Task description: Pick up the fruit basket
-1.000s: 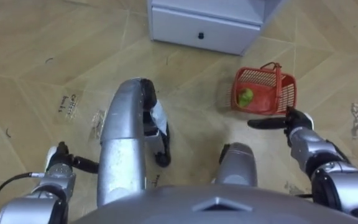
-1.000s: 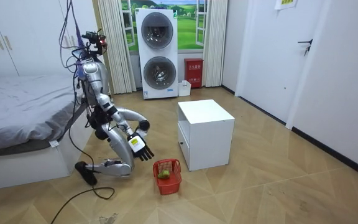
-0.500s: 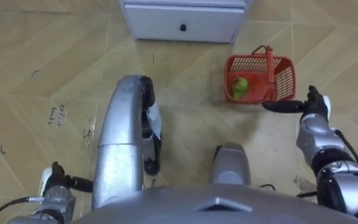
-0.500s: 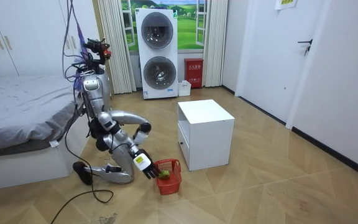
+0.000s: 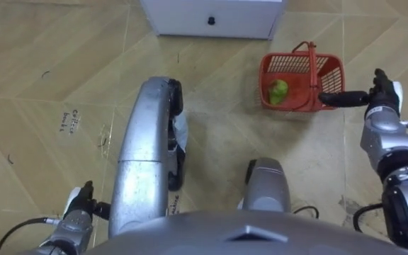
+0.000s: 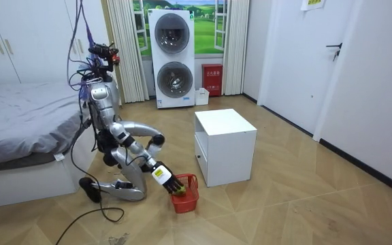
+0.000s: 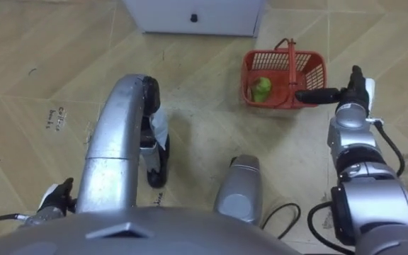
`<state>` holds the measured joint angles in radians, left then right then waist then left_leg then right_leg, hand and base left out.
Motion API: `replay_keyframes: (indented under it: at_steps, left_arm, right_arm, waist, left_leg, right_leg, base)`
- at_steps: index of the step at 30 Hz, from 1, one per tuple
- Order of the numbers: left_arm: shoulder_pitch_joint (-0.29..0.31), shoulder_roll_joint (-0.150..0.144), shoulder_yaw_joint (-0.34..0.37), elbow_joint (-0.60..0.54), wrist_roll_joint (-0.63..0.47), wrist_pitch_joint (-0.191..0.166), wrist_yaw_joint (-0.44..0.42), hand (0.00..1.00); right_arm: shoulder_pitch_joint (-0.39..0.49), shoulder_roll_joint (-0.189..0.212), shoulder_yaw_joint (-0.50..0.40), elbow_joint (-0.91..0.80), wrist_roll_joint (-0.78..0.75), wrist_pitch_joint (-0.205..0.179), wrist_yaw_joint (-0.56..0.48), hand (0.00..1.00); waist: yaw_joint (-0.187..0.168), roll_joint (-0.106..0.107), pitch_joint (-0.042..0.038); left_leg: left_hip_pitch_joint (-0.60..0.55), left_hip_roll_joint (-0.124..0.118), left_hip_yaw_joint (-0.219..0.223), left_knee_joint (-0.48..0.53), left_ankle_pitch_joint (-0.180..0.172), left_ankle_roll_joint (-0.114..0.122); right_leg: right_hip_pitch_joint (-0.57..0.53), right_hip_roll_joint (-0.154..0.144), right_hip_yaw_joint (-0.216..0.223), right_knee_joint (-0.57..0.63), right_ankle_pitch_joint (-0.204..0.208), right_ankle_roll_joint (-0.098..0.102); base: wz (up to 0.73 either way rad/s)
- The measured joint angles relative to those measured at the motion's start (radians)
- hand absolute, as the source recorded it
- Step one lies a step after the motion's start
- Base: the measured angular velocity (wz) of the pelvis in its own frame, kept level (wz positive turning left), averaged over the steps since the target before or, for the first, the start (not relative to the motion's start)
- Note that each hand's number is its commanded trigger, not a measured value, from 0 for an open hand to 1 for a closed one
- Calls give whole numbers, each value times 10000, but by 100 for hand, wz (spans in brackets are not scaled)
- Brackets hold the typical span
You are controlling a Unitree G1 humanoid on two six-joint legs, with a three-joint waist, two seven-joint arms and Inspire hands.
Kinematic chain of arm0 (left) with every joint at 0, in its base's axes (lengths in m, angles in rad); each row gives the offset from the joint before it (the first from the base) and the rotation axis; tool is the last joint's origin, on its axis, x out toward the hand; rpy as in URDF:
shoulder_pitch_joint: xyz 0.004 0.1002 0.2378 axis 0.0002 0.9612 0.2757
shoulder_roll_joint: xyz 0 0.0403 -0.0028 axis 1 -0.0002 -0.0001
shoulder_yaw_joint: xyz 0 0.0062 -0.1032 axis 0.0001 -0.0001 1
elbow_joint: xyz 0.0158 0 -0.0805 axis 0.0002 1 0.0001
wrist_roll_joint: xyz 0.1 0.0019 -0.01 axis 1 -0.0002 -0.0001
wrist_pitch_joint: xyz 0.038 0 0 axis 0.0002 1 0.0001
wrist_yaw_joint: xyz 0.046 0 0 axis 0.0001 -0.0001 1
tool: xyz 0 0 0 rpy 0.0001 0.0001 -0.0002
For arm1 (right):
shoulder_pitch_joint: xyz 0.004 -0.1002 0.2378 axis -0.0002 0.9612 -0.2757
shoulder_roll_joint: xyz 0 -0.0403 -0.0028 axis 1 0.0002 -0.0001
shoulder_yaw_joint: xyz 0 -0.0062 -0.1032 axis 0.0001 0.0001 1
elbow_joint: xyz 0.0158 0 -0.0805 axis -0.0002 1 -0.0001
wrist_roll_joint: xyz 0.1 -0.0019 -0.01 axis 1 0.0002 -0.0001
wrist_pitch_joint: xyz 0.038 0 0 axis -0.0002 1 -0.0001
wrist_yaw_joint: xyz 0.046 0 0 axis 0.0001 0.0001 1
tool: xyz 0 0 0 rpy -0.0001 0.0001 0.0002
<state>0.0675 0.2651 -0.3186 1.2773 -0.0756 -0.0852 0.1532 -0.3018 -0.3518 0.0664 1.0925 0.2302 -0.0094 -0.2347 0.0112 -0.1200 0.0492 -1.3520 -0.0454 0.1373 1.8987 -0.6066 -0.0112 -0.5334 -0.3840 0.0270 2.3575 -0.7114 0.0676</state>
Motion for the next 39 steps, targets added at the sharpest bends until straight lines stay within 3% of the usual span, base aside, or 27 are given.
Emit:
replay_keyframes:
  at_steps: [4, 6, 16, 28, 39]
  left_arm:
    - [126, 8, -195, -10, -15, -16, -114, 0]
    - [296, 48, -206, -11, -43, 1, -192, 0]
    - [367, 317, -459, -24, -85, 91, -463, 0]
    - [427, 315, -1340, -412, -75, 318, -647, 0]
    - [440, 315, -1351, -845, -19, 487, -1308, 0]
  right_arm:
    - [-110, -157, 266, 16, 146, 2, 199, 0]
    - [-384, -233, 305, 66, 339, 0, 286, 0]
    - [-973, -701, 795, 51, 498, -135, 378, 0]
    - [-971, -766, 1848, 725, 2332, -116, 1339, 0]
    - [-979, -871, 1895, 1481, 2437, -17, 2272, 0]
  waist:
    - [258, 117, -7]
    - [225, -16, 66]
    - [414, -236, 159]
    - [810, 18, 149]
    - [1281, 211, 113]
  left_leg:
    - [-203, 5, 53, -45, 18, -26]
    - [-233, -4, 205, -147, 42, -21]
    - [-351, 40, 278, -182, 47, -13]
    - [-357, 99, 301, -194, 52, -22]
    - [-493, 151, 486, -233, 75, 13]
  right_leg:
    - [-302, -20, 118, 28, -8, 11]
    - [-393, -162, 224, 29, -13, 21]
    - [-642, -198, 296, 37, -14, 25]
    - [-690, -161, 301, 57, -21, 36]
    - [-996, -290, 421, 143, -42, 73]
  base:
    - [0]
    - [0]
    - [0]
    - [0]
    - [-1]
